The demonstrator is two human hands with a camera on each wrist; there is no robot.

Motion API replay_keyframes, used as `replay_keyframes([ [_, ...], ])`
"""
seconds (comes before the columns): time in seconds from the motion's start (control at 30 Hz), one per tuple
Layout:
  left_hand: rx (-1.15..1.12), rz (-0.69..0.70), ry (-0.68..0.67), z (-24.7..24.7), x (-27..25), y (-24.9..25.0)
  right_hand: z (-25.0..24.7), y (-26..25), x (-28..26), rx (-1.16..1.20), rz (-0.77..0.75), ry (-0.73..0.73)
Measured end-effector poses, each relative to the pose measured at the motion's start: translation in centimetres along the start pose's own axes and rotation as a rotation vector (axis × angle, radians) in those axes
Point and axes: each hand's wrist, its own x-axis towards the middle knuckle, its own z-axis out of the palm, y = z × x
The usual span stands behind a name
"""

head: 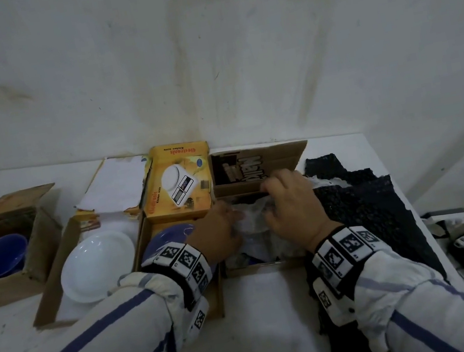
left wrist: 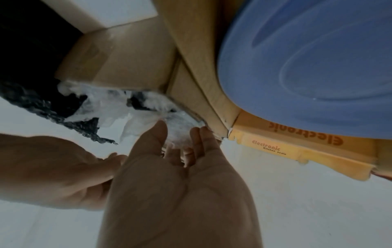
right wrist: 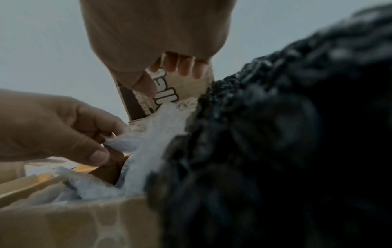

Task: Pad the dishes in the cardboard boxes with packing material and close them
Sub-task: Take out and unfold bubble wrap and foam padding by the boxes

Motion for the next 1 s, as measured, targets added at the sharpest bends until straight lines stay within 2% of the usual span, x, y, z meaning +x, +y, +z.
replay_keyframes([
  [0.1, 0.132, 0.007, -0.050, 0.4, -0.4, 0.0, 0.5, -0.9, 0.0, -0.159, -0.181, -0.399],
  [0.17, 0.300, 0.043, -0.034, 0.6, -0.8, 0.1, 0.8, -1.0, -0.6, -0.197, -0.099, -0.641],
  [0.23, 0.382, 0.031, -0.009, 0.9, -1.2, 0.1, 0.9, -1.1, -1.1, -0.173, 0.040, -0.755],
  [0.3, 0.425, 0.024, -0.037, 1.4, -1.5, -0.1, 1.3, -1.0, -1.7, -0.159, 0.086, -0.791],
  [0.43, 0.455, -0.036, -0.171, 1.8, -1.7, -0.2, 2.2, -0.9, -2.3, -0.152, 0.120, -0.789],
  [0.57, 0.466, -0.060, -0.305, 1.6, -1.7, 0.3, 2.3, -0.4, -1.7, -0.161, 0.145, -0.855],
  [0.67, 0.434, -0.064, -0.296, 1.3, -1.8, 0.4, 1.7, -0.6, -0.8, -0.157, 0.096, -0.647],
  [0.7, 0.416, -0.082, -0.293, 1.3, -1.8, 0.5, 1.5, -0.7, -0.7, -0.135, 0.109, -0.628],
  [0.83, 0.392, -0.122, -0.307, 1.8, -1.6, 0.5, 1.6, -0.7, -1.4, -0.195, 0.112, -0.801],
  [0.93, 0.366, -0.136, -0.299, 2.0, -1.4, 0.4, 1.8, -0.3, -1.7, -0.172, 0.122, -0.791],
  [1.0, 0.356, -0.130, -0.288, 1.8, -1.5, 0.3, 1.6, -0.1, -1.6, -0.039, 0.209, -0.715],
])
